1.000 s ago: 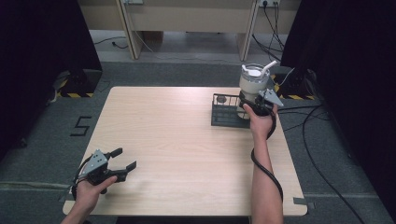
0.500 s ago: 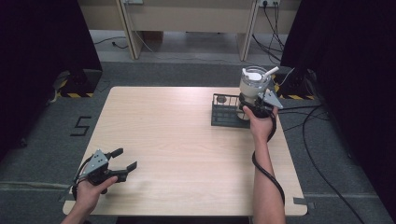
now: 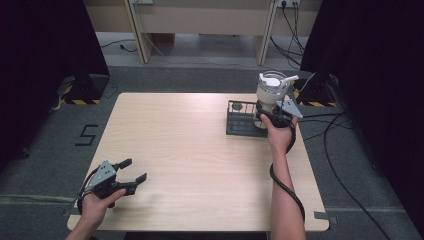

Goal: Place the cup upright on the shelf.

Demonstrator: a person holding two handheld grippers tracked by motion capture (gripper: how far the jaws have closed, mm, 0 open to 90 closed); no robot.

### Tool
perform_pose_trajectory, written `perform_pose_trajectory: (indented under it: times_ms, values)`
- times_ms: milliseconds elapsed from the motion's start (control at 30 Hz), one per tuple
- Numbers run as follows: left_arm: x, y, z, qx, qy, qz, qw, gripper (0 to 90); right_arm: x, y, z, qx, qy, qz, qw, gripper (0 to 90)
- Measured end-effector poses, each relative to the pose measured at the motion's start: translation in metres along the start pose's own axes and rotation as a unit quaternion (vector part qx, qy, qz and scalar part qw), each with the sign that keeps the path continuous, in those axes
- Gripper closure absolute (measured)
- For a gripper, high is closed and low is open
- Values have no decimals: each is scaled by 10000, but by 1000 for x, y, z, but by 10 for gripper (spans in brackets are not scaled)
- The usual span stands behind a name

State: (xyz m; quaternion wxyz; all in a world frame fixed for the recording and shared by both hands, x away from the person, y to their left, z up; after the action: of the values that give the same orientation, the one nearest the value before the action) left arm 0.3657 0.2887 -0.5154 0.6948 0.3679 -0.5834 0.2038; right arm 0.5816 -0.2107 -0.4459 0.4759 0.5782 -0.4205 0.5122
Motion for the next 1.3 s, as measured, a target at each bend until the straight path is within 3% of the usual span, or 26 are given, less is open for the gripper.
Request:
perform_pose_trajectory:
  times_ms: [533,1033,1300]
  values:
    - [1,0,1,7,26,30,10000,158,-3,18,1,-99,43,-250,9996,95]
    - [1,0,2,2,28,28,10000,157,-11,57,7,-20,-93,-631,9980,125]
    - [1,-1,3,-13,27,26,10000,157,-13,86,7,53,-74,-649,9979,137]
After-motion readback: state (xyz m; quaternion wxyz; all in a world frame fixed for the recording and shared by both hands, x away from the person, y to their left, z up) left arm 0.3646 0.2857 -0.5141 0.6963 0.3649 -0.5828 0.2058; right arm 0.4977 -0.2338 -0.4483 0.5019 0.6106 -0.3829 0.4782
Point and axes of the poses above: each handheld gripper's, and its own axes: y roughly backward along the jaws, x roughly out of its top, z roughly to its right, the point moved 4 cm from there along -y, roughly forward along the jaws, and after that the axes turned 2 degrees about -x, right-handed, at the moved point
